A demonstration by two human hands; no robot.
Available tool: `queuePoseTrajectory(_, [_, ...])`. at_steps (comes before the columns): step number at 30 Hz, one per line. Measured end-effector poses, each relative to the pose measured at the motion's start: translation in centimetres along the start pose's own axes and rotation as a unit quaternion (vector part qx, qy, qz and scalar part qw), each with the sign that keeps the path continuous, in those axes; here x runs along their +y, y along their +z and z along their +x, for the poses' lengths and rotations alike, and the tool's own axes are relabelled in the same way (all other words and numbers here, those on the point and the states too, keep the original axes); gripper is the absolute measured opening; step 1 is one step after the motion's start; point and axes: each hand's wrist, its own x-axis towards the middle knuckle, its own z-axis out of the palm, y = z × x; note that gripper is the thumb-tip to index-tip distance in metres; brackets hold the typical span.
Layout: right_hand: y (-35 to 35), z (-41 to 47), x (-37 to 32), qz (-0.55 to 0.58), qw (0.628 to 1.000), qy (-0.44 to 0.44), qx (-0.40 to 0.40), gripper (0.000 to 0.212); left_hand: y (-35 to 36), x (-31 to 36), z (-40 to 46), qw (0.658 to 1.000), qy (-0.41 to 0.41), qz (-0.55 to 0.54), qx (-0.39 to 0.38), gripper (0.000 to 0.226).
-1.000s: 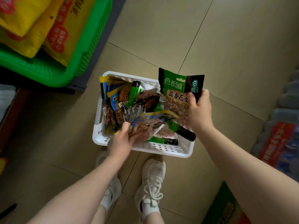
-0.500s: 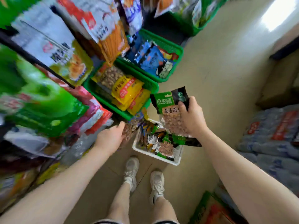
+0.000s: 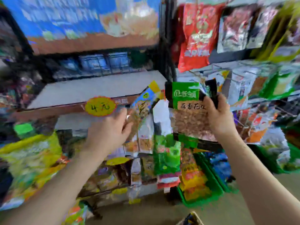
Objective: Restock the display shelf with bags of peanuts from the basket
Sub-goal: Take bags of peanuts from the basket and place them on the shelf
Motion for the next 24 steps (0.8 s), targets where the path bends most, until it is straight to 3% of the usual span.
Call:
queuePoseTrajectory(6, [10.1, 4.3, -9.8, 0.098, 0.991, -0.070, -0.060, 0.014, -8.1, -10.5, 3.4, 0.973, -0.074, 0.140, 0.171, 0.034])
queuePoseTrajectory(10, [17.4, 8.3, -12.4, 0.091, 0.990, -0.098, -0.039, 0.015, -9.1, -18.8, 7.5, 0.959, -0.132, 0.127, 0.214, 0.031])
queuePoseTrajectory(12, [20.4, 10.8, -12.0, 0.080, 0.993, -0.088, -0.026, 0.026, -7.9, -22.8, 9.5, 0.955, -0.170, 0.091, 0.224, 0.030])
queuePoseTrajectory(14, [22.6, 13.4, -10.9, 0.068, 0.996, -0.056, -0.006, 0.040, -5.3, -26.1, 11.2, 0.953, -0.199, 0.041, 0.224, 0.033])
queuePoseTrajectory(20, [27.0, 19.4, -6.6, -0.021, 0.996, 0.028, 0.087, 0.036, 2.5, -31.7, 14.1, 0.949, -0.279, -0.034, 0.141, 0.026])
queuePoseTrajectory(24, [28.6, 22.7, -4.9, -0.038, 0.995, 0.062, 0.064, 0.039, 5.9, -33.9, 14.5, 0.930, -0.341, -0.077, 0.114, 0.027])
